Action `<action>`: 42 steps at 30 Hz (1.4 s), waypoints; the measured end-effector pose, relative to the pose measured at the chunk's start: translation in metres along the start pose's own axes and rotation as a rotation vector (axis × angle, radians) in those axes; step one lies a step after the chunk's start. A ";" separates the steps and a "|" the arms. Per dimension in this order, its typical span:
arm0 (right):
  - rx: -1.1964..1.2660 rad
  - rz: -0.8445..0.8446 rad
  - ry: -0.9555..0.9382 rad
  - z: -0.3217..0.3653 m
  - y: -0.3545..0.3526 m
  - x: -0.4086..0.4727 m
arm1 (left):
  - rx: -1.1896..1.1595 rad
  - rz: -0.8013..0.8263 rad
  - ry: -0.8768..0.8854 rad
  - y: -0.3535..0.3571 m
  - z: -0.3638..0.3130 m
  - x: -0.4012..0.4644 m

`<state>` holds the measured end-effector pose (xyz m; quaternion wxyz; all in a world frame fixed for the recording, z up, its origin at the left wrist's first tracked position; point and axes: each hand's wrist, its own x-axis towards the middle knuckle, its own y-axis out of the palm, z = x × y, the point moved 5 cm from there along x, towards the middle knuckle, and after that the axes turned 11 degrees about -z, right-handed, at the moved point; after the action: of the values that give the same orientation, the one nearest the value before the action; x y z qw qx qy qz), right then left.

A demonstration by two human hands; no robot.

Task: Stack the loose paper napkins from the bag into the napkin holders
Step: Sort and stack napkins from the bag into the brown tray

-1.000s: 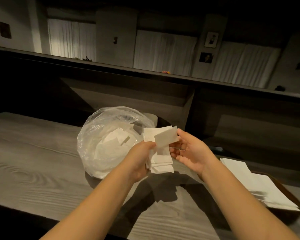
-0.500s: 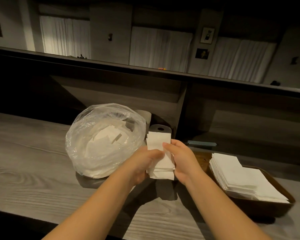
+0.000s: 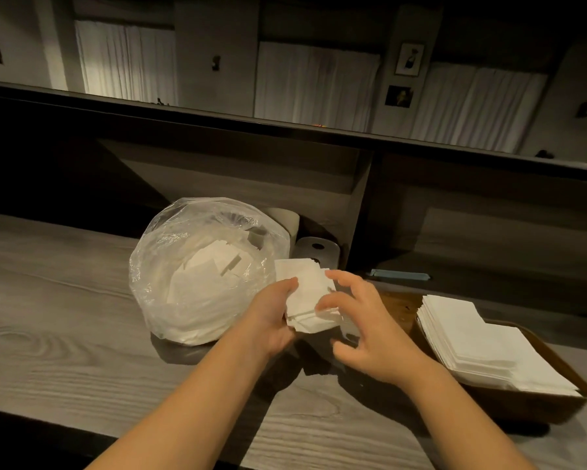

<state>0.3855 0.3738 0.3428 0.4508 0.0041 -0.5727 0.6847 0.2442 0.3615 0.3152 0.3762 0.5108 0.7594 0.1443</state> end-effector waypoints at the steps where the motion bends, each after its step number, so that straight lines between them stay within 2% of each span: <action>1: -0.016 -0.063 -0.035 -0.001 -0.001 0.000 | -0.005 -0.004 -0.007 0.000 0.001 0.001; 6: -0.068 -0.373 -0.155 -0.007 -0.010 0.001 | -0.061 -0.013 -0.033 -0.001 0.008 0.007; 12: -0.213 -0.336 -0.209 -0.009 -0.006 -0.002 | -0.094 -0.026 -0.082 -0.002 0.015 0.015; 17: -0.094 -0.378 -0.193 -0.007 -0.011 -0.004 | -0.062 -0.054 -0.114 -0.007 0.020 0.025; 22: 0.413 -0.414 0.096 -0.002 -0.026 -0.002 | -0.070 0.008 -0.106 -0.005 0.018 0.027; 25: 0.649 -0.521 0.298 -0.003 -0.040 0.007 | 0.020 0.034 -0.072 -0.008 0.018 0.027; 27: 0.649 -0.506 0.455 -0.007 -0.040 0.016 | 0.055 0.098 -0.077 -0.007 0.020 0.026; 30: 0.484 -0.346 0.602 -0.014 -0.019 0.023 | 0.185 0.148 -0.074 -0.005 0.025 0.020; 33: 0.428 -0.296 0.729 -0.024 0.003 0.019 | 0.189 0.169 -0.102 0.000 0.028 0.016; 36: 0.399 -0.288 0.780 -0.028 0.007 0.016 | 0.249 0.156 -0.113 -0.004 0.028 0.018; 39: 0.407 -0.305 0.778 -0.031 0.006 0.017 | 0.429 0.222 -0.026 -0.004 0.029 0.013; 42: 0.403 -0.277 0.803 -0.033 0.010 0.016 | 0.509 0.236 0.001 -0.004 0.032 0.012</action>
<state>0.3870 0.4100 0.3319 0.7140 -0.0975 -0.2025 0.6630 0.2621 0.3656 0.2861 0.2164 0.6736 0.7067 -0.0080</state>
